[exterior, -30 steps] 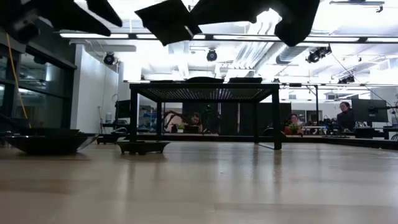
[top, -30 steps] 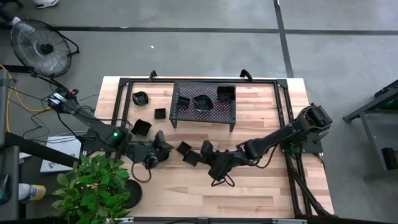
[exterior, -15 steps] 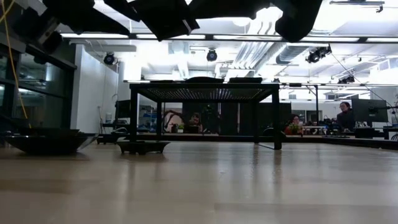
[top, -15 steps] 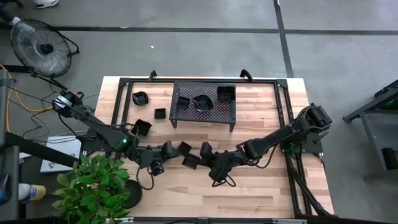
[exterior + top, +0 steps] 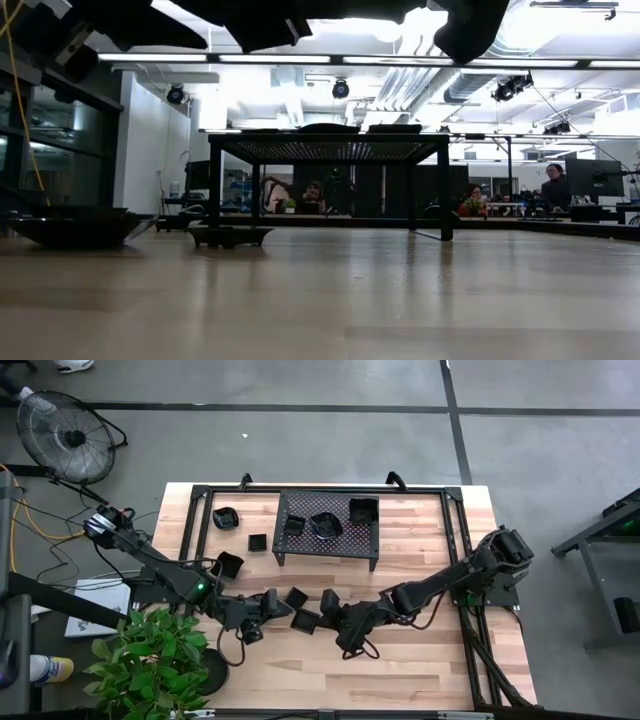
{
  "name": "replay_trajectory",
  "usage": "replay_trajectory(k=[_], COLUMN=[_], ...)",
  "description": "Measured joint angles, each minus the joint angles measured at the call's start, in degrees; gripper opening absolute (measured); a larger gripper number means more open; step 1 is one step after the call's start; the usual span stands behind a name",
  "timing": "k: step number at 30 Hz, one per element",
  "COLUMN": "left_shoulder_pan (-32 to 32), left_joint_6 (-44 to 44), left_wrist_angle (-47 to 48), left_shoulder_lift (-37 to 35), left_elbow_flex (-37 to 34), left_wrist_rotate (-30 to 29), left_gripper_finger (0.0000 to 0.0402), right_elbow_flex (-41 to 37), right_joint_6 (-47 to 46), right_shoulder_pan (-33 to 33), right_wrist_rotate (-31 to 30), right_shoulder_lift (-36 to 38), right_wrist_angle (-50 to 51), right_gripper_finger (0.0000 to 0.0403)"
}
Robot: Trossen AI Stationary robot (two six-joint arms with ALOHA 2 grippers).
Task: Pick & Place Mini shaped plates
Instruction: Stack the square plate on the square plates on the shelf
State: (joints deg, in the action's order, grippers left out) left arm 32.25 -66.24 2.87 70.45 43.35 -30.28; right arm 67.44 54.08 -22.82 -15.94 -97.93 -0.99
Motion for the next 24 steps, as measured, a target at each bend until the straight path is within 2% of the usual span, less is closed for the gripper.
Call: replay_trajectory(k=[6,11,24], left_shoulder_pan=[0.0,-0.02,-0.02], left_joint_6=[-0.6,-1.64,-3.08], left_wrist_angle=[-1.17,-3.86,-3.91], left_shoulder_lift=[-0.02,-0.02,-0.02], left_elbow_flex=[0.0,0.0,0.0], left_wrist_rotate=[4.06,4.94,7.27], left_gripper_finger=[0.0101,0.0101,0.0101], right_elbow_flex=[0.0,0.0,0.0], right_joint_6=[0.03,0.38,1.55], right_shoulder_pan=[0.82,0.84,1.06], right_wrist_rotate=[2.7,3.95,5.0], right_shoulder_lift=[-0.02,-0.02,-0.04], right_wrist_angle=[-0.26,-1.04,-2.84], right_gripper_finger=[0.0,0.0,0.0])
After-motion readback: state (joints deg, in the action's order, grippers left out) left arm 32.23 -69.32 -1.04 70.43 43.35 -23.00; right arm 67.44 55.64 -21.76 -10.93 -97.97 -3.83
